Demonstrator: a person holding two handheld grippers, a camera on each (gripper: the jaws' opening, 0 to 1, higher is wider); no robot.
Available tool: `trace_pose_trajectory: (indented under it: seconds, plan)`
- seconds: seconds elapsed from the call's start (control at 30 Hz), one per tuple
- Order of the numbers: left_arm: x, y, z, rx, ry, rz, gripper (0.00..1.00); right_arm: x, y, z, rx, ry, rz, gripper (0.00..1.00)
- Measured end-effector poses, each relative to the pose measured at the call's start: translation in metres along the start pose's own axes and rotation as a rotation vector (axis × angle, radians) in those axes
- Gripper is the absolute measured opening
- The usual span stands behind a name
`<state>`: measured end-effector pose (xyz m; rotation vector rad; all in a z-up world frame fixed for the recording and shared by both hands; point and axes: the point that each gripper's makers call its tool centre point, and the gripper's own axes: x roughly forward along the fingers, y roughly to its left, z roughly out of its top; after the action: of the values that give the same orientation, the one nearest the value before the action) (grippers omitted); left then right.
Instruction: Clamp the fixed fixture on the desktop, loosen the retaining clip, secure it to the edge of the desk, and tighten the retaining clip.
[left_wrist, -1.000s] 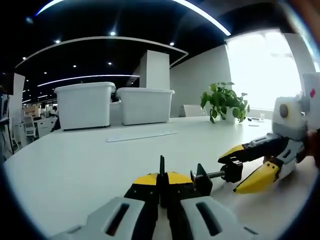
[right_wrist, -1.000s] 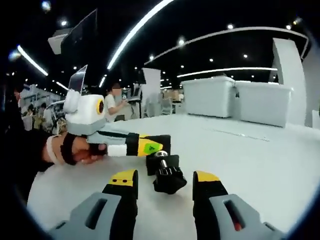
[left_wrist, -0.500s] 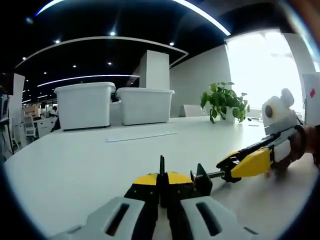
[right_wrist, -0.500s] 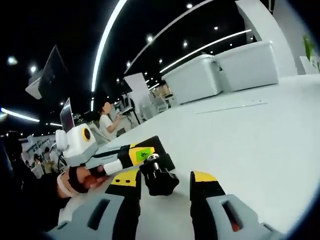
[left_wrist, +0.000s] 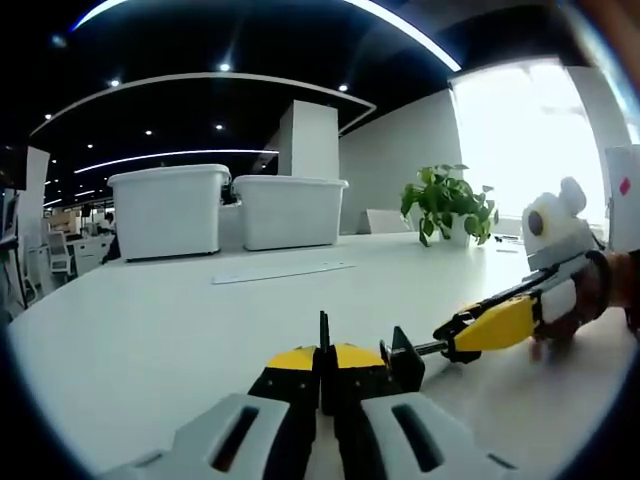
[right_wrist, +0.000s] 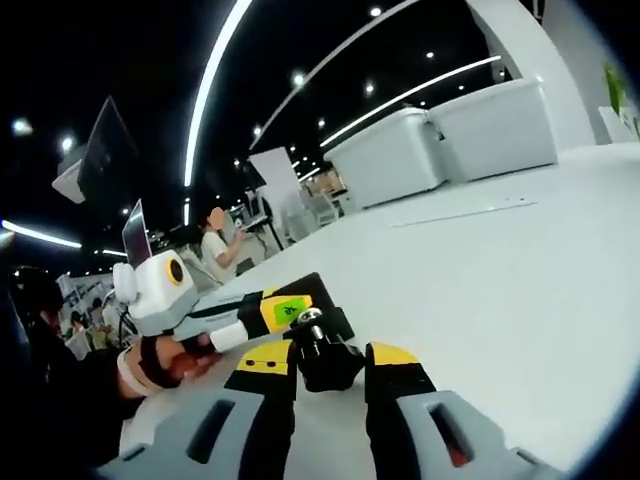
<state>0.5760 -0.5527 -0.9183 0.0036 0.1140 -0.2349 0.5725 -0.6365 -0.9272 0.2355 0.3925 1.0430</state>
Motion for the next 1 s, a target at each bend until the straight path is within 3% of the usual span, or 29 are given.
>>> trace_pose_trajectory:
  seconds: [0.17,0.3,0.47,0.73,1.0]
  plan:
    - [0.0,0.0,0.0,0.001,0.0,0.001,0.04,0.0,0.002,0.0,-0.035,-0.005,-0.003,0.26]
    - [0.0,0.0,0.0,0.002,0.0,0.002,0.04,-0.001,0.004,0.002,-0.212,-0.02,-0.009,0.26]
    - [0.001,0.001,0.0,0.001,0.0,0.004,0.04,-0.001,0.008,0.003,-0.525,-0.034,-0.021,0.26]
    - [0.001,0.001,0.0,-0.002,0.0,0.006,0.04,-0.001,0.009,0.001,-0.781,-0.033,-0.044,0.26]
    - [0.001,0.001,0.001,0.004,-0.001,0.006,0.04,-0.002,0.011,-0.002,-0.879,-0.029,-0.048,0.26]
